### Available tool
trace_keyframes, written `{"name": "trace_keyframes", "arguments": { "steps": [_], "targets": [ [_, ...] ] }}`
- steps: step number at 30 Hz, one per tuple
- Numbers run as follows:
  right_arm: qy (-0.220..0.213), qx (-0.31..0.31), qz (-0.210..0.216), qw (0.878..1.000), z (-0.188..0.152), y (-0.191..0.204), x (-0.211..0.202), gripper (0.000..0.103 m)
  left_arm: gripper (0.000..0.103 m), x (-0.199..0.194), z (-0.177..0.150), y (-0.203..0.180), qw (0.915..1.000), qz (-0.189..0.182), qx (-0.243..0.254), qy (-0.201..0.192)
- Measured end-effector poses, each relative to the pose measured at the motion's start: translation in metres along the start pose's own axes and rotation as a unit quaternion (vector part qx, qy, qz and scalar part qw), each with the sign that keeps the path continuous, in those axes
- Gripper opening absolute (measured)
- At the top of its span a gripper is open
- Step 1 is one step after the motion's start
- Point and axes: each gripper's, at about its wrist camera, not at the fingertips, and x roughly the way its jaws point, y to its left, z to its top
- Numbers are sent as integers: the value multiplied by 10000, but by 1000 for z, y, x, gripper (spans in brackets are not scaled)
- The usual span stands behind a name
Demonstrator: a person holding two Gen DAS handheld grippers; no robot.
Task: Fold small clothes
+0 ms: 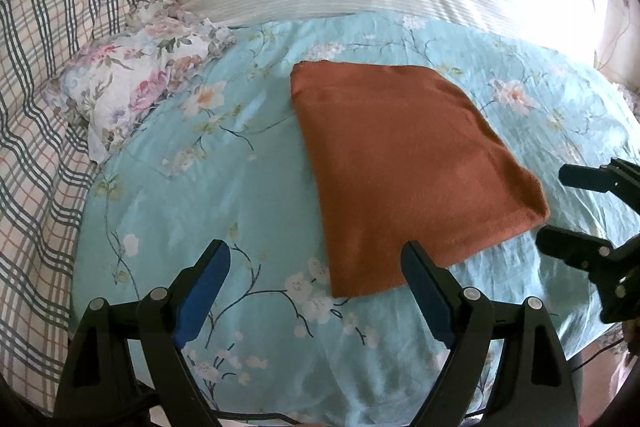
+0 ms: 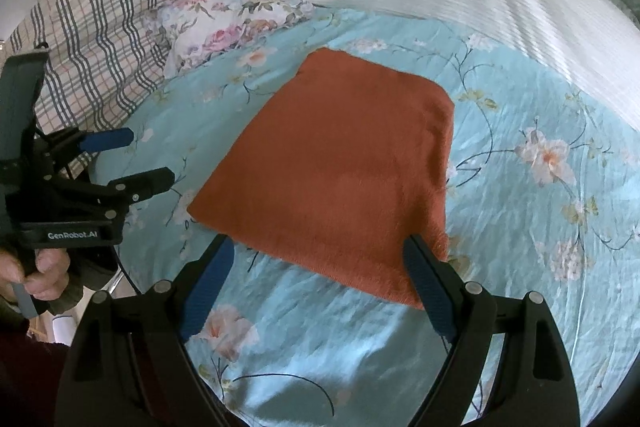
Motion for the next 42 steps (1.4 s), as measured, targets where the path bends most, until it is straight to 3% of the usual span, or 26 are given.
{"name": "trace_keyframes", "arguments": {
  "steps": [16,21,28,31,36,42],
  "targets": [
    [-73,163,18,9998,0,-6,-1,87,88,3,-3,-8,10000,-13,34,37],
    [-117,498,61,9987,2,-23,6,87,88,11,-1,-5,9999,-78,-10,98],
    [-62,1463,346,9886,16,-69,31,87,88,47,12,6,9985,-344,-273,341],
    [-76,1607,154,9868,28,-88,44,87,88,72,26,16,9956,-610,-511,489],
    [-43,1971,215,9801,53,-126,78,86,88,120,57,32,9897,-882,-928,638],
    [128,2261,406,9732,78,-156,120,72,88,182,104,56,9771,-1391,-1461,672]
  ]
}}
